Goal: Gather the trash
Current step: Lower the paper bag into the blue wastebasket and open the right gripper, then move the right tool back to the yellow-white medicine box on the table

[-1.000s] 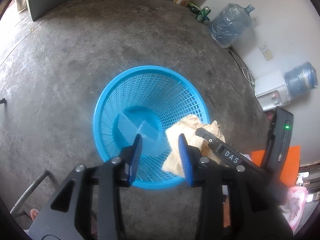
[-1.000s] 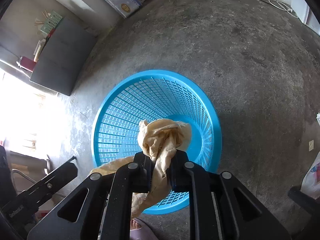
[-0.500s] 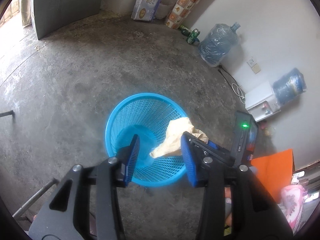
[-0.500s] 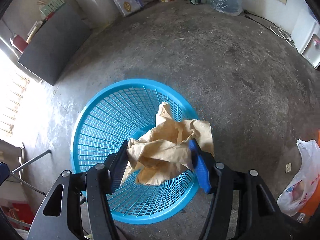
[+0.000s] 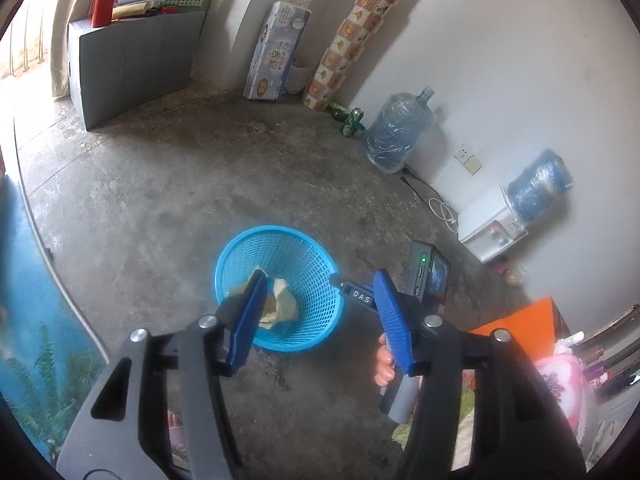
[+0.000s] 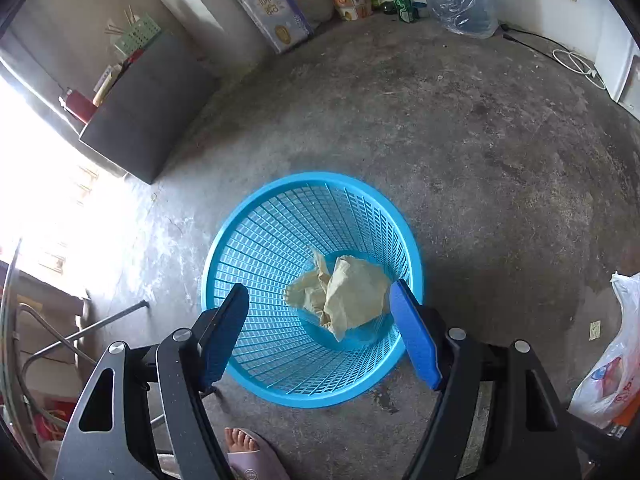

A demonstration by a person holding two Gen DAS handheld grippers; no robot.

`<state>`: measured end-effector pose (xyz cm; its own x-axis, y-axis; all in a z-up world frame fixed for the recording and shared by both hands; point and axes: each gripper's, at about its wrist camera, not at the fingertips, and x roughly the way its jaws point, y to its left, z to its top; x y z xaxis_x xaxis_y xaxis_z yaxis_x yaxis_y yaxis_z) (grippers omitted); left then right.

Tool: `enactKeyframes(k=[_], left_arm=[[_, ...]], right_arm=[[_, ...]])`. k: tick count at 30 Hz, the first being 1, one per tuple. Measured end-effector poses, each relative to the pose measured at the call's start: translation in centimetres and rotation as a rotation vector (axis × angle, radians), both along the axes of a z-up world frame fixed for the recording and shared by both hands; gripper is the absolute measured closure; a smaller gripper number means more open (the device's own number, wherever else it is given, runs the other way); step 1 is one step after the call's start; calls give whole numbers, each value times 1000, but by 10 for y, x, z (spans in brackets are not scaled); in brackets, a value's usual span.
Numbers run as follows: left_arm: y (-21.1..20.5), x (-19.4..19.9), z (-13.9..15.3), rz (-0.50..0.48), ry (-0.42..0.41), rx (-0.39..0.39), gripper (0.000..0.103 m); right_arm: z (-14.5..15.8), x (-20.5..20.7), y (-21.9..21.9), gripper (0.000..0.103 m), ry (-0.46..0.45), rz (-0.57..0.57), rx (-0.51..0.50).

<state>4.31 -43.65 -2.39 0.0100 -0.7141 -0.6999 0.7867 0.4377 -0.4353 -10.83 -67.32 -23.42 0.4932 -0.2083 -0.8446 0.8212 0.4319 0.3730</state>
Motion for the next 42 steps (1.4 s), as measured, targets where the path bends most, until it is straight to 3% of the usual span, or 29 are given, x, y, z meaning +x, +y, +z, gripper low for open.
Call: enactKeyframes(k=[6,11,17,20,22,27,31,36,39,42], left_arm=[[69,-12,45,40,-69,-61,41],[137,-15,67,111,-126,-72,35],[215,-19,71,218,-220,15,30],[255,-15,64,256,-192,75,27],[278,-14,59,300,-185,93,19],[333,-10,53,422,-222,124,13],[369,0,56,524,-240,120,10],[409,13,60,610,-213,53,9],[427,19,61,641,-200,23,9],[444,20,59,663,-200,10,9]], right_arm=[[59,-34,26,32,-97,-3,-72],[109,-48,67,31,-84,53,-151],[166,-46,137,13,-79,140,-278],[188,-32,170,9,-55,210,-327],[202,-19,193,7,-52,278,-347],[234,19,247,7,-17,408,-447],[254,54,285,7,66,493,-558],[278,88,326,7,88,548,-703],[289,107,340,7,40,573,-703],[293,127,346,7,-40,637,-618]])
